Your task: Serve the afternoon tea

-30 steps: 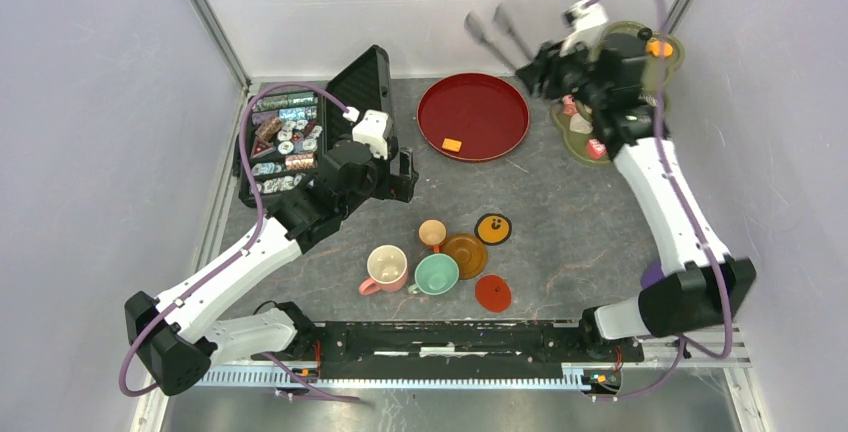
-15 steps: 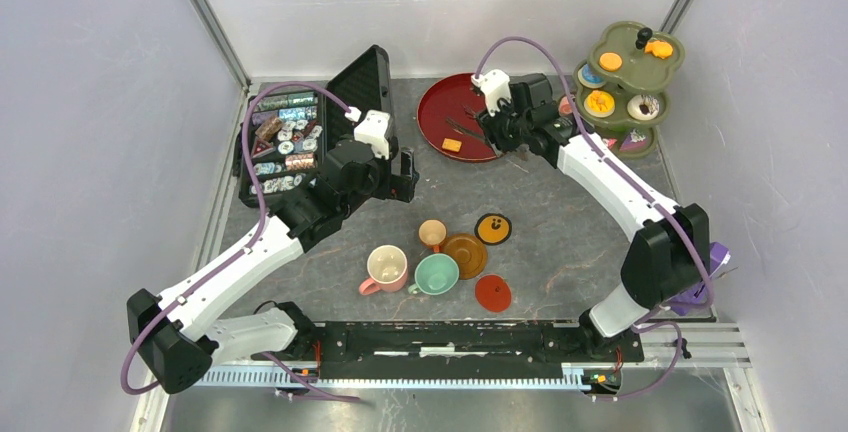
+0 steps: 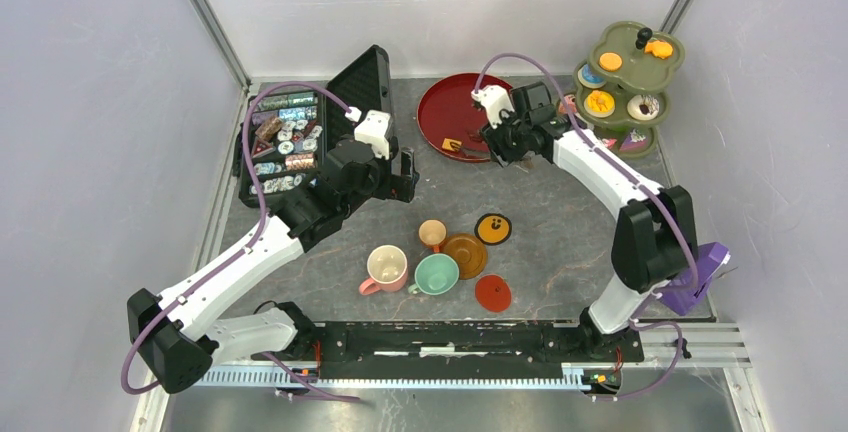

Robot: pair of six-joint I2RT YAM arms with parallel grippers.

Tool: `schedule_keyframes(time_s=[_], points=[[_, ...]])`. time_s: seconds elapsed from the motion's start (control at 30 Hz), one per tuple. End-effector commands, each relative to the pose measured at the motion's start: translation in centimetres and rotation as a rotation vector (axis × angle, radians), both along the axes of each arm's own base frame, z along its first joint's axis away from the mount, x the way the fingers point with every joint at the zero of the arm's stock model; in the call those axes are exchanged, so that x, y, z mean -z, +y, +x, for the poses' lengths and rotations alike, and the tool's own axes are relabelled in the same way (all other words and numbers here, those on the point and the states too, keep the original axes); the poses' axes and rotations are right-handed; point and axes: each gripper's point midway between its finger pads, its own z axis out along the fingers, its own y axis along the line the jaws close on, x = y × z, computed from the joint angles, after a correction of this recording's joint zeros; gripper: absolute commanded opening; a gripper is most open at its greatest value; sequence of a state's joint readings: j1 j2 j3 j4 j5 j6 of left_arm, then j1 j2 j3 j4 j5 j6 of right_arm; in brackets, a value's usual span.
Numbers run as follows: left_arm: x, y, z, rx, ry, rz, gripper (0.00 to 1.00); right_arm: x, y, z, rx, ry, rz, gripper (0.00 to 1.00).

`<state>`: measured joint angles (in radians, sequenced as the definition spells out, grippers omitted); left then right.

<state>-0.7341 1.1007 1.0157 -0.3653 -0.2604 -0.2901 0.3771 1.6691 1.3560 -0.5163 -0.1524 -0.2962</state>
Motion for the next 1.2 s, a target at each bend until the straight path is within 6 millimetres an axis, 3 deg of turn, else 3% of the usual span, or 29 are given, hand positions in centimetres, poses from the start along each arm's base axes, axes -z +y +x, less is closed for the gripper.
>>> schedule_keyframes(time_s=[0.0,0.8,1.17], points=[[-1.3,-0.1,0.4,-0.025,-0.017,-0.058,1.00,-0.7,1.3,1.0,-0.070,0.001,0.036,0.49],[-0.8,-0.3,0.6,-0.025,-0.007,-0.047,1.00,2.5,2.0,4.3,-0.006,0.051,0.061,0.48],[-0.8,-0.4,0.6,-0.021,-0.004,-0.047,1.00,3.2,0.9,3.3,0.022,0.088,0.035,0.42]])
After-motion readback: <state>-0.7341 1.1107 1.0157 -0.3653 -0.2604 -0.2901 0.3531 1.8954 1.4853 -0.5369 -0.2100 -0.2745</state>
